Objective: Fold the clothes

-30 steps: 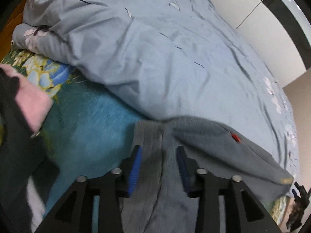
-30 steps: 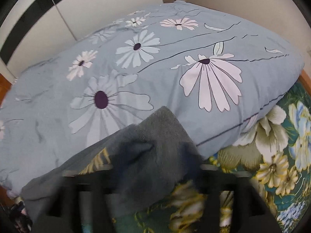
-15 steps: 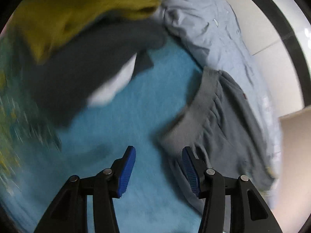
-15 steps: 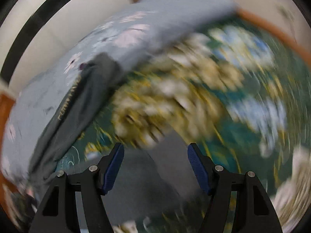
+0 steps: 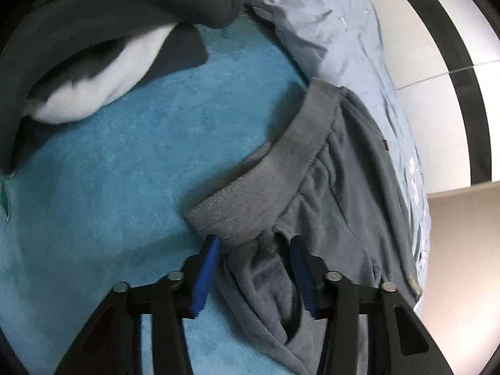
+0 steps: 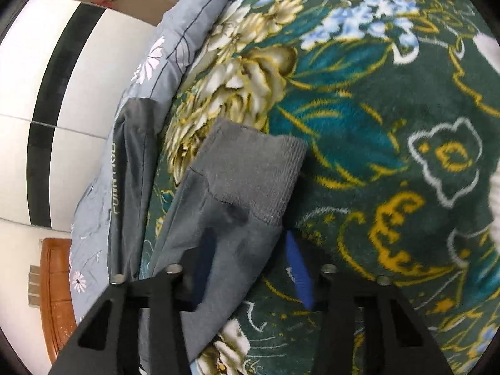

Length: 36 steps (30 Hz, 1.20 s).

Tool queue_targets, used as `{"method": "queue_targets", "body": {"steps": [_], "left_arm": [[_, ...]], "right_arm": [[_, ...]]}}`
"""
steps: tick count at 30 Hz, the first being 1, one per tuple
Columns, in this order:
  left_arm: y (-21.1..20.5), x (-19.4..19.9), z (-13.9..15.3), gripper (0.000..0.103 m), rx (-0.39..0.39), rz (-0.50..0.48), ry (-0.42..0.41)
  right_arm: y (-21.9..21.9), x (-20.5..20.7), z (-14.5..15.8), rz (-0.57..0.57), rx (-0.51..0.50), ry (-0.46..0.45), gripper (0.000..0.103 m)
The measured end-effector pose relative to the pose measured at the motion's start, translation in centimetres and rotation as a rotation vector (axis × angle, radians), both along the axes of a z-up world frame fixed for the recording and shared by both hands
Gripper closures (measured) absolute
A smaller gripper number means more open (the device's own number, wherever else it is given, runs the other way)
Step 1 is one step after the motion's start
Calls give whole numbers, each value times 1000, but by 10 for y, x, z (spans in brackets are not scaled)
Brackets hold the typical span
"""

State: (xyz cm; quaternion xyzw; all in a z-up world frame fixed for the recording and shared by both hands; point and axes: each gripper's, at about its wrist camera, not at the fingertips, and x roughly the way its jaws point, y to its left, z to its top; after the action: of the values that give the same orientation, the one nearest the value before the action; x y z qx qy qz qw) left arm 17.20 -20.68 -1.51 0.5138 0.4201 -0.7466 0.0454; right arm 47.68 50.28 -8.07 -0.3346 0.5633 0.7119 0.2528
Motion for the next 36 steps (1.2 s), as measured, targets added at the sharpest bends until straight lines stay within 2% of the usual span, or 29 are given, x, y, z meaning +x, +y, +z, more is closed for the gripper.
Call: {"method": "queue_targets", "body": {"steps": [2,3,5,6,8,13,15,17,18,22,24,27,32,33,34,36], "left_arm": [[-4,4,-2,73,17,44,1],[-6,6,2,81,18,53,11],[-9,10,9,88,21,73,32],[-11,11,13,89,23,82,42],[-15,15,21,91,26,101,63],[-24,29,56,92,47,120,175],[-29,35,57,92,51,122,173],[-32,36,59,92,50,122,174],[-34,34,62,102,46,123,184],[-47,23,88,103,58,145,271],[-44,8,97,103,26,118,263],[-31,-2,94,103,-28,57,231],[-20,7,55,98,-98,-8,127],[-18,11,45,88,-101,-15,100],[-18,18,36,71,-82,-13,80],[-16,30,20,58,-42,-9,42]], "right_arm": [[-3,1,-7,-19,-27,22,67],[-4,0,-8,-27,-37,29,72],[-1,-1,-6,-39,-47,33,94],[0,-2,-5,-45,-52,35,98],[3,-3,0,-56,-55,51,99],[4,-1,43,-50,-12,202,100],[2,2,50,-47,5,220,100],[4,-1,53,-30,10,216,100],[5,-5,54,-19,14,213,100],[15,-37,75,23,47,237,100],[17,-56,84,61,73,220,100],[16,-76,91,99,94,197,100],[13,-81,84,109,96,160,100],[14,-80,80,105,89,152,100],[15,-79,76,100,82,145,100],[16,-76,71,92,74,133,100]]}}
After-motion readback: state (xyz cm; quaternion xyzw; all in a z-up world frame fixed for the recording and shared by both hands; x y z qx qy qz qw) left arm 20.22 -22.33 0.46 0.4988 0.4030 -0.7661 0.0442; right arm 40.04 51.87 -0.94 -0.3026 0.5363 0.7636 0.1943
